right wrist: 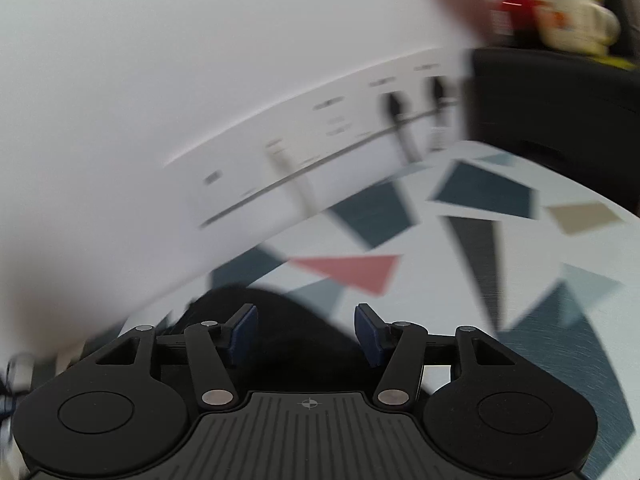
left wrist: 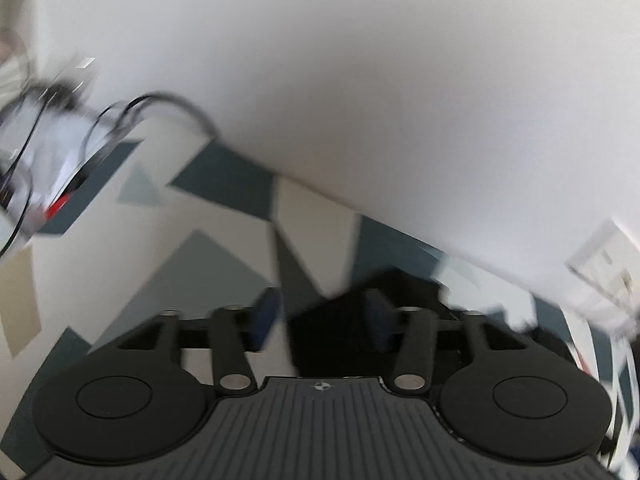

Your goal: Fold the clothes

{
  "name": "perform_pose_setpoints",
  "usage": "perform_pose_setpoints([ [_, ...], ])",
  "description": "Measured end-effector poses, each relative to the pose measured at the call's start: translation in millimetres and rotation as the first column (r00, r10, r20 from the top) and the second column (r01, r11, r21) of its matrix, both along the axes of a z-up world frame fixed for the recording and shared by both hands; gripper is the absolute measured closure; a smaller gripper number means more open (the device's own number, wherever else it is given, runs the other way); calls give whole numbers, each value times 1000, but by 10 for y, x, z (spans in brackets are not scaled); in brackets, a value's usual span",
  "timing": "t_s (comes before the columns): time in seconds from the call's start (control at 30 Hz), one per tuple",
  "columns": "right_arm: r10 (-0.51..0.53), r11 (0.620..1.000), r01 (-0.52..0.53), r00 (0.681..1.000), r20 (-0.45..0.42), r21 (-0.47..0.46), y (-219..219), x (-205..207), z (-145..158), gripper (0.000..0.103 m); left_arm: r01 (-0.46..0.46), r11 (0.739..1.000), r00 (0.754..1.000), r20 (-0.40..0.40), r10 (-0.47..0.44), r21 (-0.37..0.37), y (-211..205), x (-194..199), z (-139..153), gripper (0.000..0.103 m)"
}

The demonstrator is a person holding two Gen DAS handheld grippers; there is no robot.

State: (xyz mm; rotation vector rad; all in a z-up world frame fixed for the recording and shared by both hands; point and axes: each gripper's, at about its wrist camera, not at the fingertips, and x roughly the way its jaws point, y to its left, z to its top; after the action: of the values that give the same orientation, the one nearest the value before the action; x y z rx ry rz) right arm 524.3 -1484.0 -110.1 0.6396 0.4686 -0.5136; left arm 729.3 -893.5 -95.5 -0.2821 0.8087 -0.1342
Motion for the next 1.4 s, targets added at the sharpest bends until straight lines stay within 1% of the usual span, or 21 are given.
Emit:
perform_pose_setpoints([
  [0.07,-56,996,55,998,13,64,-150,-79,-33,52,128,991,991,32,-129,35,-227,-170,37,35],
  [0.13,-73,987,70,997,10,144,-279,-119,-97,53,239,966,969,41,-243,95,-485,-349,52,35],
  [0.2,-79,961,71,997,19,266,-376,-153,-185,56,300,942,951,29,-307,149,-686,-507,15,34],
  [0.27,-91,920,71,995,34,386,-445,-188,-268,56,330,927,942,9,-337,177,-793,-621,-56,34],
  [0.4,-106,817,45,992,72,575,-454,-163,-379,56,342,924,940,-51,-339,168,-845,-725,-190,34],
  [0.43,-102,804,41,992,71,593,-428,-133,-378,56,341,923,940,-58,-336,178,-841,-731,-212,34],
  [0.57,-61,794,4,995,74,608,-345,29,-380,55,327,910,945,-87,-315,255,-825,-775,-295,34],
  [0.63,-57,761,-3,996,71,649,-351,134,-455,55,315,908,949,-103,-298,278,-790,-780,-319,34],
  [0.7,-57,717,17,998,35,696,-379,227,-539,55,304,909,952,-122,-280,284,-748,-766,-348,34],
  [0.73,-76,687,42,997,14,725,-397,254,-583,57,299,913,953,-132,-272,279,-723,-760,-367,34],
  [0.77,-101,663,63,995,6,746,-414,268,-615,63,296,915,954,-134,-268,275,-707,-763,-377,34],
  [0.83,-135,667,73,991,24,742,-455,288,-596,80,293,917,955,-127,-268,272,-692,-788,-381,34],
  [0.87,-151,671,77,988,34,738,-477,298,-584,85,292,917,956,-123,-268,270,-685,-801,-383,34],
  [0.93,-105,748,3,988,114,663,-481,348,-443,95,288,919,957,-118,-266,268,-678,-820,-382,34],
  [0.97,-59,802,-51,985,163,595,-458,363,-342,97,286,920,958,-119,-263,268,-683,-819,-378,34],
  [1.0,-5,850,-105,978,208,517,-431,375,-236,97,283,921,958,-118,-260,268,-686,-817,-378,34],
  [1.07,47,874,-132,981,188,468,-426,393,-223,96,278,922,960,-116,-256,269,-694,-816,-378,33],
  [1.13,94,890,-153,983,155,430,-424,409,-226,90,278,921,960,-115,-256,271,-704,-813,-379,32],
  [1.23,46,866,-58,998,37,497,-515,373,-432,82,277,922,960,-116,-255,269,-698,-799,-376,32],
  [1.27,20,865,-27,1000,20,501,-539,348,-470,78,270,925,962,-118,-247,268,-688,-790,-373,32],
  [1.4,-43,867,26,999,23,497,-586,321,-511,71,204,942,977,-122,-177,268,-573,-736,-367,32],
])
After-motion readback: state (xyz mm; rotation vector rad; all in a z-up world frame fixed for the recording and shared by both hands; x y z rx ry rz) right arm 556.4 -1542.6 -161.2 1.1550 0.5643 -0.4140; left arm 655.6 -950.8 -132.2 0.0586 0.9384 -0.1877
